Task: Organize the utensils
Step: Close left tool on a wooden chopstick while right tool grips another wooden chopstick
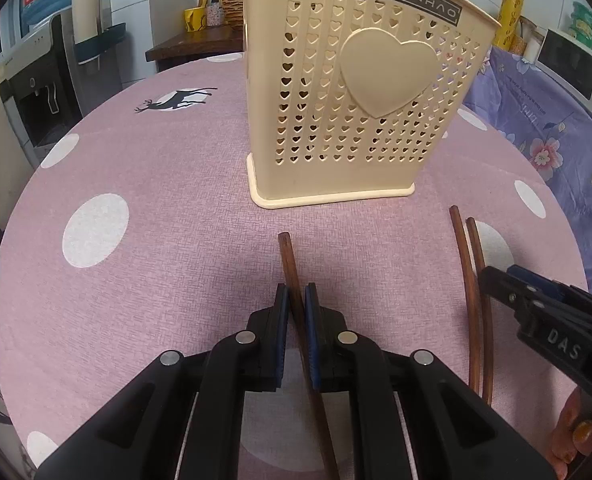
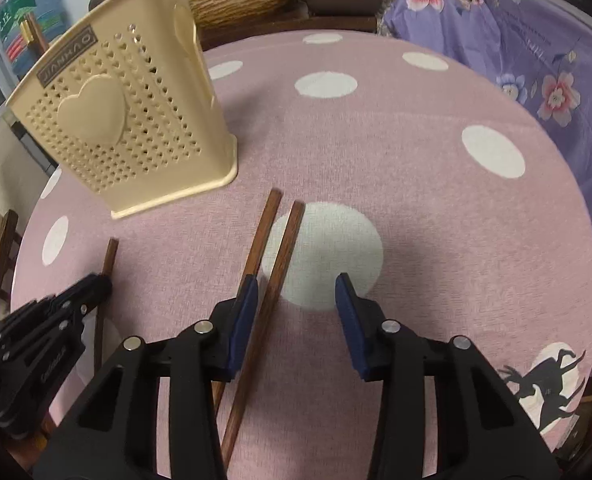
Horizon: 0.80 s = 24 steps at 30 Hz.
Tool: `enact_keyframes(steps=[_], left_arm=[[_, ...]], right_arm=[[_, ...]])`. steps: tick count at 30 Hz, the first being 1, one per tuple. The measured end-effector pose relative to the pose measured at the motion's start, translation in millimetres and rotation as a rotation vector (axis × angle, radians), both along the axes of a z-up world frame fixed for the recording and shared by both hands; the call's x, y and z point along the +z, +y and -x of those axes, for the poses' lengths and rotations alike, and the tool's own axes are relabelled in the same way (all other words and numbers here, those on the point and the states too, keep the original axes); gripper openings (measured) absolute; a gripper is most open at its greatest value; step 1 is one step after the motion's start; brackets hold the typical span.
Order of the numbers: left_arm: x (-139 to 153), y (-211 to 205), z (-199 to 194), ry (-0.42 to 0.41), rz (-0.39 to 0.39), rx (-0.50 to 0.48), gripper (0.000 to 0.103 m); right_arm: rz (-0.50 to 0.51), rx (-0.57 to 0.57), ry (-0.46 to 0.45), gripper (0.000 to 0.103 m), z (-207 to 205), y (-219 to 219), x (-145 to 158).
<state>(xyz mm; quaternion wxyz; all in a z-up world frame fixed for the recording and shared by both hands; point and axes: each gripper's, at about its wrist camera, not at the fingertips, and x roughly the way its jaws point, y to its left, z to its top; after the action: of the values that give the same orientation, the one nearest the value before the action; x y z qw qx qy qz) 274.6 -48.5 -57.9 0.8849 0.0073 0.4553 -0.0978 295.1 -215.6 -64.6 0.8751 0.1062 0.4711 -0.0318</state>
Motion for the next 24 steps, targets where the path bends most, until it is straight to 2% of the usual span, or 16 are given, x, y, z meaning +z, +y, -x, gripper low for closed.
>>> enact_keyframes(steps=[8, 12, 20, 22, 24], left_arm=[[-1.0, -3.6, 0.5, -0.018, -0.021, -0.004, 0.010], [-0.8, -4.3, -1.8, -0.018, -0.028, -0.007, 0.010], [-0.8, -4.9, -6.7, -0.017, -0.022, 0.000, 0.010], [-0.8, -5.6, -7.5, -0.020, -0.024, 0.001, 0.009], [-0.9, -6.4, -7.8, -0.022, -0.027, 0.001, 0.009]], right_arm=[[0.066, -0.004, -0.004, 0.034, -16.9, 14.4, -3.0], [0.093, -0.008, -0.002, 0.027, -28.3, 18.3, -2.4], [0.118, -0.022, -0.006, 0.025, -36.3, 26.8, -2.5], [0.121, -0.017, -0.013, 0.020, -35.7, 28.4, -2.9], [0.115, -0.010, -0.013, 0.010, -35.8, 28.4, -2.4]])
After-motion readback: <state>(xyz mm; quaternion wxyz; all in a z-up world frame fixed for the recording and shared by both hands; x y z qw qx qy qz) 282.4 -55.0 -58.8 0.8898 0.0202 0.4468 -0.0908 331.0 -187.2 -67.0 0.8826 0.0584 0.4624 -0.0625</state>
